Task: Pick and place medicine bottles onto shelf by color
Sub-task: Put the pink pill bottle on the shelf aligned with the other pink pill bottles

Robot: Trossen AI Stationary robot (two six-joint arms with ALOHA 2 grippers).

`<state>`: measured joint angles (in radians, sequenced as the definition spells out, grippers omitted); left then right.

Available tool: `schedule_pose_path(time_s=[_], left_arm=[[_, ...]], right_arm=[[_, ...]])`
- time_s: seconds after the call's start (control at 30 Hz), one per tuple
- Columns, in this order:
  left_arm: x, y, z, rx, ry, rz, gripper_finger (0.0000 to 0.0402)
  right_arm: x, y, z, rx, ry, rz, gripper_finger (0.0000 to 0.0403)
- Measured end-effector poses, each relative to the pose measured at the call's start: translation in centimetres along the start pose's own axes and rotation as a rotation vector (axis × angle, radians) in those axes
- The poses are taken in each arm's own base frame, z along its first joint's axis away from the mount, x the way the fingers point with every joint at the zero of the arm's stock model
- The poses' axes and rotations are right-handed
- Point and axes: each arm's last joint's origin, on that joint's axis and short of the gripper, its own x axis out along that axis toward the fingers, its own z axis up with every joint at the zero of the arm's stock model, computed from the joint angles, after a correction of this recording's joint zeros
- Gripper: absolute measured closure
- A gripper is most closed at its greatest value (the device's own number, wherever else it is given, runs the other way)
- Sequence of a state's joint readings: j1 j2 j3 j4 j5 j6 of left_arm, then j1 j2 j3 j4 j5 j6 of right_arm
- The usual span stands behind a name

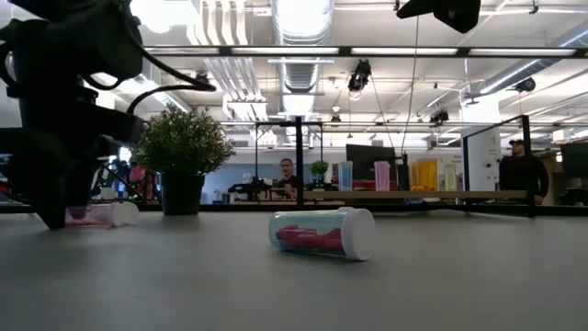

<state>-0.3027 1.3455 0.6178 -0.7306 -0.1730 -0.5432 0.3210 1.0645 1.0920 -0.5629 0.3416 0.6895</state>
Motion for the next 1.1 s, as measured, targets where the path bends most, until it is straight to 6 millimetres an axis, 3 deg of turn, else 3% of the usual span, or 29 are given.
schedule_pose_path(time_s=[0.5, 0.93, 1.1], left_arm=[[0.45, 0.02, 0.14, 0.013, -0.029, -0.003, 0.02], [0.36, -0.16, 0.25, -0.08, -0.021, -0.055, 0.0309], [-0.32, -0.36, 0.84, -0.132, -0.062, -0.083, 0.0326]], right_arm=[[0.0, -0.03, -0.02, -0.011, 0.003, -0.003, 0.022], [0.0, -0.06, -0.05, -0.016, 0.006, -0.005, 0.022], [0.0, -0.06, -0.05, -0.027, 0.006, -0.005, 0.022]])
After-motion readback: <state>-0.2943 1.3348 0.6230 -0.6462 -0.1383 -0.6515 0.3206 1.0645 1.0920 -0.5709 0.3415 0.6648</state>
